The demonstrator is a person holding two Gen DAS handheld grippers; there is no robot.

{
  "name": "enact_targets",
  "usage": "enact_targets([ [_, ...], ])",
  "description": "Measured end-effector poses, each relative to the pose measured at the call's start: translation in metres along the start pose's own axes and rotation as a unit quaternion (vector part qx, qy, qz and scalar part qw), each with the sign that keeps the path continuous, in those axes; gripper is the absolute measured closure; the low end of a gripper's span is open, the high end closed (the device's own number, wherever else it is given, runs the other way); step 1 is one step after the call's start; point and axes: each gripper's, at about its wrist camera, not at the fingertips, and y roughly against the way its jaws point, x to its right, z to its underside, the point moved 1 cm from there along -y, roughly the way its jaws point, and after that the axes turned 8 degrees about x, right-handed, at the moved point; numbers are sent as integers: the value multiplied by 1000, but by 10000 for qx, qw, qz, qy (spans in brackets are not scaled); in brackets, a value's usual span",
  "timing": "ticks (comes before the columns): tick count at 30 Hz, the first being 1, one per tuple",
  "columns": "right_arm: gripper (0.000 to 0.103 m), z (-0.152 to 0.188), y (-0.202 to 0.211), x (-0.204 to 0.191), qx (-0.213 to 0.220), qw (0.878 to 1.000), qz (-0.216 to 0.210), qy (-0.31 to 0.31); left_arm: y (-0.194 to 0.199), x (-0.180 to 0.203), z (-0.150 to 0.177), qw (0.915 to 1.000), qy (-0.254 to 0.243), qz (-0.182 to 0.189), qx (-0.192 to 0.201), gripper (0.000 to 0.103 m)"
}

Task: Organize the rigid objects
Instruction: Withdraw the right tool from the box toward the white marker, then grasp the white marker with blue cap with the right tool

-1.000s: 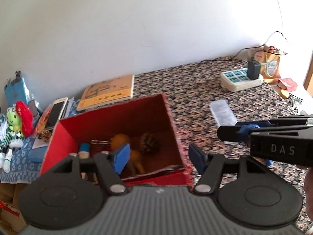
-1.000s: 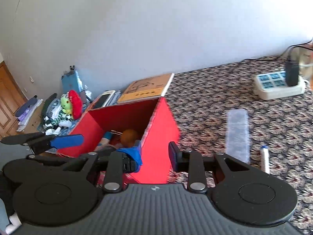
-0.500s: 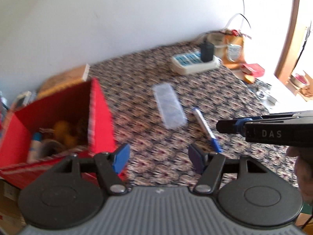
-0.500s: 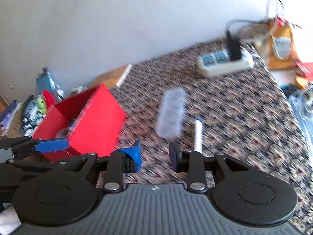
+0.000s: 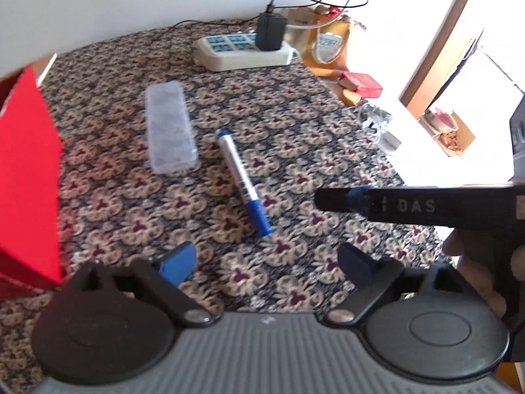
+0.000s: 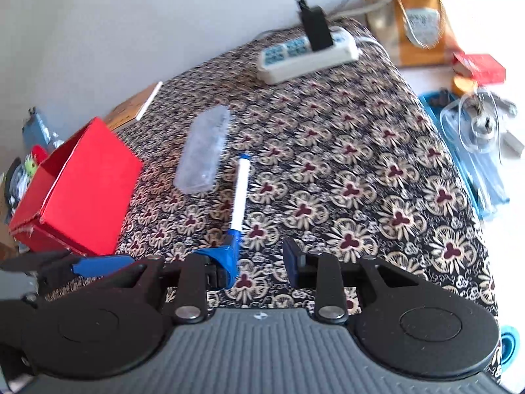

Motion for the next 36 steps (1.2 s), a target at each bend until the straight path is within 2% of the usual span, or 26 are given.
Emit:
enact_targets([
  [3,90,-3,-2,10,-68,9997,-55,-217,-10,9,-4,9996,-207,-178,87,10],
  [6,90,-6,-5,17,-118,9990,-139,-410,-29,10,-7,9992,-272,-276,-37,10],
  [10,89,-11,-11,21,-99,9984,-147,-540,-56,-2,-14,9982,81,-568,-185,12],
  [12,89,-13,-14,24,-104,9982,-144,-575,-63,-6,-16,9978,261,-570,-206,14],
  [14,89,-15,-17,27,-141,9978,-183,-628,-71,-7,-18,9971,284,-672,-200,30],
  [15,89,-16,-20,28,-161,9975,-207,-658,-75,-8,-19,9967,263,-729,-238,46],
  [16,89,-17,-22,29,-178,9972,-225,-690,-79,-8,-19,9962,251,-766,-319,55],
  [23,89,-23,-39,27,-287,9967,-365,-665,-87,-4,-22,9959,70,-858,-281,53],
  [25,89,-23,-44,26,-311,9964,-411,-671,-87,-4,-22,9961,41,-841,-259,67],
  [26,89,-24,-46,25,-319,9962,-431,-682,-86,-4,-21,9959,26,-863,-252,71],
  [28,89,-25,-51,25,-364,9955,-510,-709,-86,-7,-22,9957,21,-893,-254,89],
  [29,88,-26,-55,24,-406,9951,-540,-722,-85,-9,-22,9957,40,-892,-263,93],
  [36,89,-22,-78,25,-622,9887,-827,-1085,-76,-23,-21,9970,391,-590,-325,94],
])
